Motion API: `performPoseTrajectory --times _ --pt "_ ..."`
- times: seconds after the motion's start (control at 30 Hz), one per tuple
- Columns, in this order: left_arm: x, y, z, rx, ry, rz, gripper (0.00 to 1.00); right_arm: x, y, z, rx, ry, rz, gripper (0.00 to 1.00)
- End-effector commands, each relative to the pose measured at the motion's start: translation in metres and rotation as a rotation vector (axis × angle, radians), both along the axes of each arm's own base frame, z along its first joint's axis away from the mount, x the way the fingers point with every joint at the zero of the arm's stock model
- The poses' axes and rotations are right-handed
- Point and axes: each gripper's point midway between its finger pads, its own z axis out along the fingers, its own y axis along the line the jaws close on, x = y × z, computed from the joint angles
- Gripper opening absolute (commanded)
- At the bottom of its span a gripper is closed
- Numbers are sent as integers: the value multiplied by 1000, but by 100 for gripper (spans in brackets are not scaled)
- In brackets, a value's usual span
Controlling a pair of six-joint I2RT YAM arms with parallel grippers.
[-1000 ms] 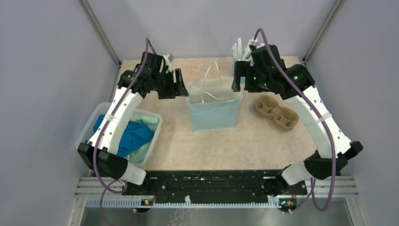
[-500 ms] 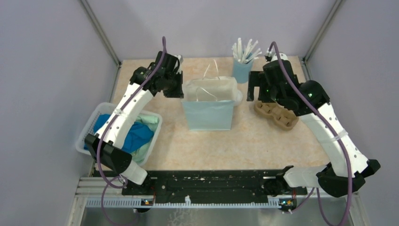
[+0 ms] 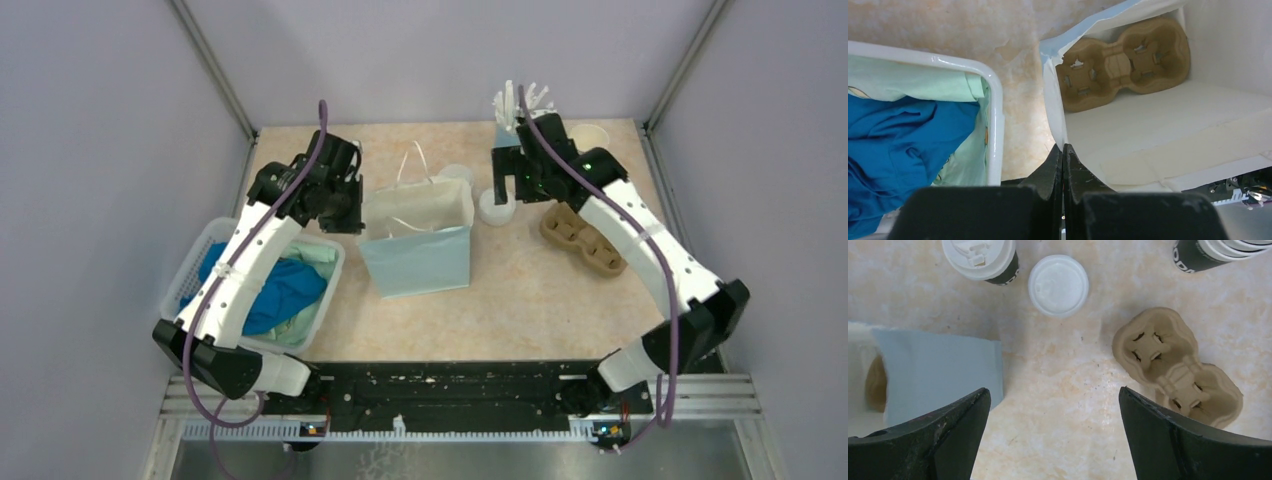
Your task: Pack the takeout coffee
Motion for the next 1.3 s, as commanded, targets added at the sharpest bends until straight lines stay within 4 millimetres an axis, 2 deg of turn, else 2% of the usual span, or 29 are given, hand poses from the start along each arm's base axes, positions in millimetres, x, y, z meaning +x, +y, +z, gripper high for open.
performPoseTrajectory --times 0.0,0.1,0.2,0.4,0.53,0.67,0.77,1.0,1.27 --pt "-12 12 3 22 10 33 3 31 25 -27 -20 26 67 98" --pt "-10 16 5 42 6 40 4 45 33 -48 -38 57 65 94" --pt "-10 25 5 81 6 75 4 55 44 -58 -11 61 78 91" --pt "-24 42 1 132 22 124 2 78 73 -54 95 29 132 94" --pt "-34 47 3 125 12 121 5 98 87 -64 91 20 153 98" --pt "-37 49 5 120 1 121 7 122 102 -70 97 9 167 99" --pt "-36 49 11 114 -12 121 9 137 112 -67 106 -12 167 99" --pt "-34 48 14 123 -11 111 20 153 127 -82 72 6 193 99" --pt "-32 47 15 122 -9 103 22 157 137 -94 -16 13 228 99"
